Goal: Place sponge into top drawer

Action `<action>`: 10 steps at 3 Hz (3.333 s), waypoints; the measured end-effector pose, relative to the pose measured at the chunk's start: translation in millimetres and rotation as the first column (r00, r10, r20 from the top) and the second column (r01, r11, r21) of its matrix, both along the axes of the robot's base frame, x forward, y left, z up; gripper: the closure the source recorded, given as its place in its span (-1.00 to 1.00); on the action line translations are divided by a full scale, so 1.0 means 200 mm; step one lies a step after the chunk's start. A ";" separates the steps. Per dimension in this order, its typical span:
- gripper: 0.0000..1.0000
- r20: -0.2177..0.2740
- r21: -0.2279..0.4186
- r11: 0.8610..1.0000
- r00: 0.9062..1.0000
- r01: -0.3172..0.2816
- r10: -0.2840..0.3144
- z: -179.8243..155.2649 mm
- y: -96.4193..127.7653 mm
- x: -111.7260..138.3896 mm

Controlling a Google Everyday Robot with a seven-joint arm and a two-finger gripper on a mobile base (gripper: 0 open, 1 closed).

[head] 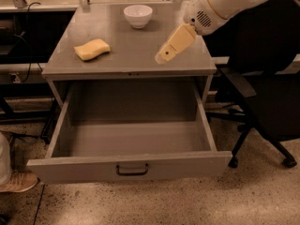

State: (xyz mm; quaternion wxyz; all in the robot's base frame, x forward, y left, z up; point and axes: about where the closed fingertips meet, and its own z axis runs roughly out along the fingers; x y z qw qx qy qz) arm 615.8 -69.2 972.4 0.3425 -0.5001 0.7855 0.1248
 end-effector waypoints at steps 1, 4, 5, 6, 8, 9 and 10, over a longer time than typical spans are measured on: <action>-1.00 0.015 0.027 1.000 1.000 -0.006 0.005 -0.07 0.15 0.13; -1.00 0.058 0.014 0.997 0.995 -0.077 0.076 -0.34 1.10 0.76; -1.00 0.033 -0.041 0.998 0.998 -0.056 0.058 -0.45 1.24 0.87; -1.00 -0.009 -0.075 0.996 0.999 -0.048 0.048 -0.57 1.31 0.93; 0.05 -0.082 -0.044 0.999 0.996 -0.019 0.015 -0.69 1.31 1.01; 0.52 -0.075 0.015 1.000 0.997 -0.008 0.009 -0.60 1.24 1.02; 0.97 -0.035 0.116 0.992 0.998 -0.039 0.043 -0.39 1.10 0.93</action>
Offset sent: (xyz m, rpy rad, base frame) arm 0.1196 0.1546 -0.0489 0.0902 -0.0629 0.1050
